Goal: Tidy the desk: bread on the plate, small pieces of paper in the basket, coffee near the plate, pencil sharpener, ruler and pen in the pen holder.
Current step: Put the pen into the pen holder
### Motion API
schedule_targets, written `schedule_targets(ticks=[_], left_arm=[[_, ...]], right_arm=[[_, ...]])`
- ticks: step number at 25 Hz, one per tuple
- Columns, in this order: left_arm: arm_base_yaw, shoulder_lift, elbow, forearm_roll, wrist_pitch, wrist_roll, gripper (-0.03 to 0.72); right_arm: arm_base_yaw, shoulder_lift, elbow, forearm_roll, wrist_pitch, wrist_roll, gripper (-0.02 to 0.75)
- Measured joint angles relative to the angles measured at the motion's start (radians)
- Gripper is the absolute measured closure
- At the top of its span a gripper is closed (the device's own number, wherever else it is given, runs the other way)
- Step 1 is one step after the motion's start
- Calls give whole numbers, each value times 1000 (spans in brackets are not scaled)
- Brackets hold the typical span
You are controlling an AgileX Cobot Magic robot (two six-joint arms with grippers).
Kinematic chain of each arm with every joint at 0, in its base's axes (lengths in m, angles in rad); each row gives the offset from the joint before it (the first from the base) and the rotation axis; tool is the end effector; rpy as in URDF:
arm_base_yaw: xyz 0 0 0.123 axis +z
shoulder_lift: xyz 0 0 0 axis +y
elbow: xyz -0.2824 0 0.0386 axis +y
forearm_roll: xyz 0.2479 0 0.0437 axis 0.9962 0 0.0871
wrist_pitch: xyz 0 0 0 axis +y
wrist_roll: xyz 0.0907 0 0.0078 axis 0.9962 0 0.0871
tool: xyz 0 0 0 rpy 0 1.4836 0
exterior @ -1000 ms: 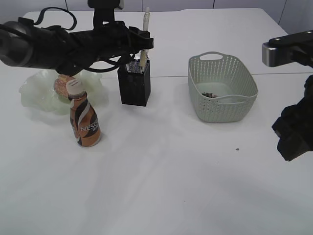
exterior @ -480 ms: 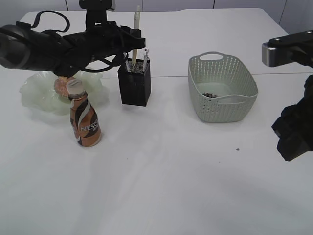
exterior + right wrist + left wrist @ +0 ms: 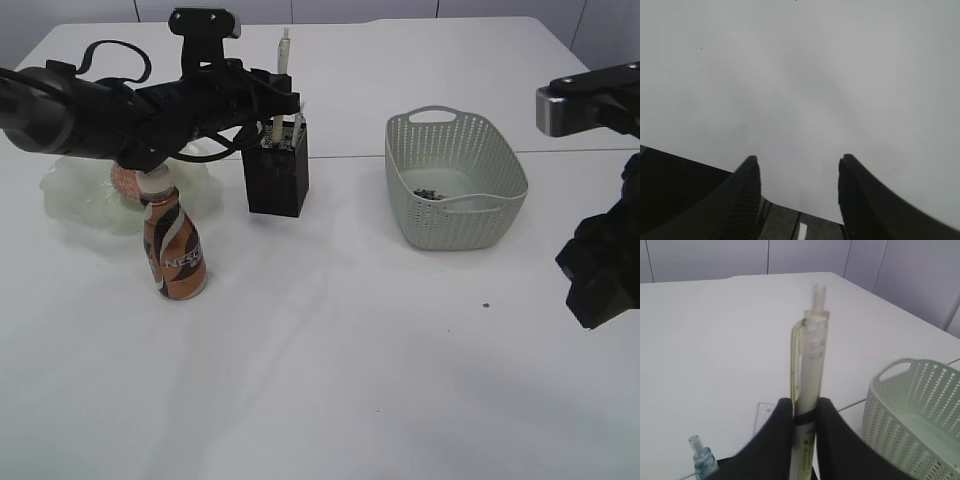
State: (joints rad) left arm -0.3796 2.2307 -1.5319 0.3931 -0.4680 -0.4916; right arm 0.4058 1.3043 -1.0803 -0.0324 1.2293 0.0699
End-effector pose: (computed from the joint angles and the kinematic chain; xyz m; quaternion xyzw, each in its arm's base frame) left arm 0.4677 -0.2035 0.1807 0.1476 0.7509 -0.2278 0.6020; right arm 0.2149 0.0893 0.3040 -0.1700 0.9800 0.0088 0.1030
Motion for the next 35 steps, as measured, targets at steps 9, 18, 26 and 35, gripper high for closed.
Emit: schedule_targets(ticks=[9, 18, 26, 35], left_arm=[[0, 0, 0, 0, -6, 0, 386], [0, 0, 0, 0, -6, 0, 366], [0, -54, 0, 0, 46, 0, 390], [0, -179, 0, -6, 279, 0, 427]], right_arm=[[0, 0, 0, 0, 0, 2, 363], [0, 0, 0, 0, 0, 2, 363], [0, 0, 0, 0, 0, 2, 363], [0, 0, 0, 0, 0, 2, 363]])
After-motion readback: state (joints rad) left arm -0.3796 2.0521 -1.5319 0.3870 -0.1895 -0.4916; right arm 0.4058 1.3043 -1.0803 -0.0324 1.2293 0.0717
